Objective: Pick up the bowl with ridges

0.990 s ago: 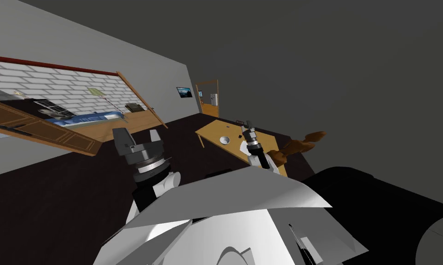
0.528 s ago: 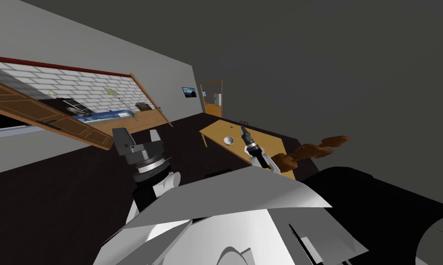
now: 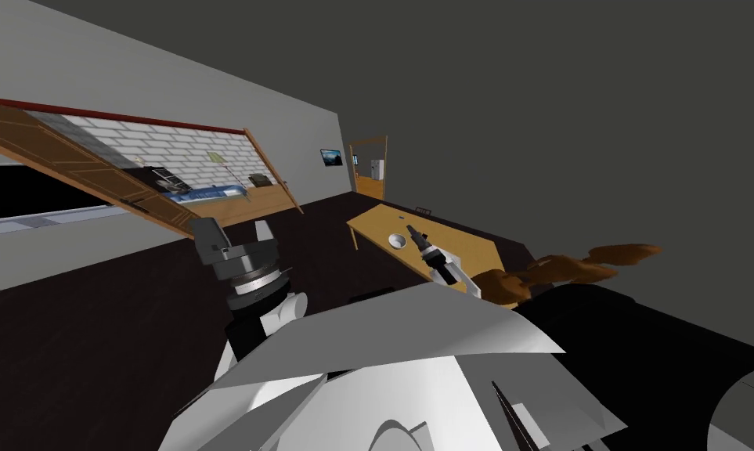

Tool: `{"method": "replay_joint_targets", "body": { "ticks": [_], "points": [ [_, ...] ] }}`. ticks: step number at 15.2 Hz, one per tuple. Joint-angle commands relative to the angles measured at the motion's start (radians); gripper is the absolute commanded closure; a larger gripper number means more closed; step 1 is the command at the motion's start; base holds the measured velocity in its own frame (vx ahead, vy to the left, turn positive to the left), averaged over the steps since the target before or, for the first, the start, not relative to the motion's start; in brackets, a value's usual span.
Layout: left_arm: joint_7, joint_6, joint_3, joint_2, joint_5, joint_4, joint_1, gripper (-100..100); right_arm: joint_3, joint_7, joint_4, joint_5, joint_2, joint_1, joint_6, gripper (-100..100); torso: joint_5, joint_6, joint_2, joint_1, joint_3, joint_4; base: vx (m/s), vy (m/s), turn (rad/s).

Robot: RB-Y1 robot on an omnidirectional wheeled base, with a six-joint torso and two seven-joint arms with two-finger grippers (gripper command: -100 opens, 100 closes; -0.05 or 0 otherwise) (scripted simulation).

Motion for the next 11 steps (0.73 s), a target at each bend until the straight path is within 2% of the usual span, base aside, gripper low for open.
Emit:
{"method": "replay_joint_targets", "body": {
  "ticks": [1,2,3,5,6,8,9,10,11],
  "points": [
    [0.0,0.0,0.0,0.0,0.0,0.0,0.0,0,-0.002,0.009,0.05,0.035,-0.025,0.001,-0.001,-100,0.0,0.0,0.0,0.0,0.0,0.0,0.045,0.089,0.145],
    [0.0,0.0,0.0,0.0,0.0,0.0,0.0,0,-0.002,0.009,0.053,0.035,-0.025,0.001,-0.001,-100,0.0,0.0,0.0,0.0,0.0,0.0,0.031,0.062,0.012],
    [0.0,0.0,0.0,0.0,0.0,0.0,0.0,0,-0.005,0.018,0.078,0.077,-0.058,0.003,0.001,-100,0.0,0.001,0.001,0.0,0.0,0.0,0.035,0.072,0.115],
    [0.0,0.0,0.0,0.0,0.0,0.0,0.0,0,-0.005,0.018,0.104,0.077,-0.058,0.003,0.001,-100,0.0,0.0,0.0,0.0,0.0,0.0,0.035,0.068,0.087],
    [0.0,0.0,0.0,0.0,0.0,0.0,0.0,0,-0.008,0.028,0.138,0.121,-0.091,0.004,0.003,-100,0.0,0.001,0.001,-0.001,0.0,0.0,0.036,0.068,0.118],
    [0.0,0.0,0.0,0.0,0.0,0.0,0.0,0,-0.008,0.028,0.157,0.121,-0.091,0.004,0.003,-100,0.0,0.0,0.001,0.0,0.0,0.0,0.036,0.068,0.099],
    [0.0,0.0,0.0,0.0,0.0,0.0,0.0,0,-0.011,0.037,0.193,0.166,-0.123,0.007,0.005,-100,0.0,0.001,0.001,-0.001,0.001,0.0,0.041,0.078,0.135],
    [0.0,0.0,0.0,0.0,0.0,0.0,0.0,0,-0.011,0.037,0.211,0.166,-0.123,0.007,0.005,-100,0.0,0.0,0.001,0.0,0.0,0.0,0.048,0.082,0.139],
    [0.0,0.0,0.0,0.0,0.0,0.0,0.0,0,-0.014,0.047,0.245,0.201,-0.154,0.009,0.007,-100,0.0,0.0,0.0,0.0,0.0,0.0,0.063,0.097,0.186]
  ]
}}
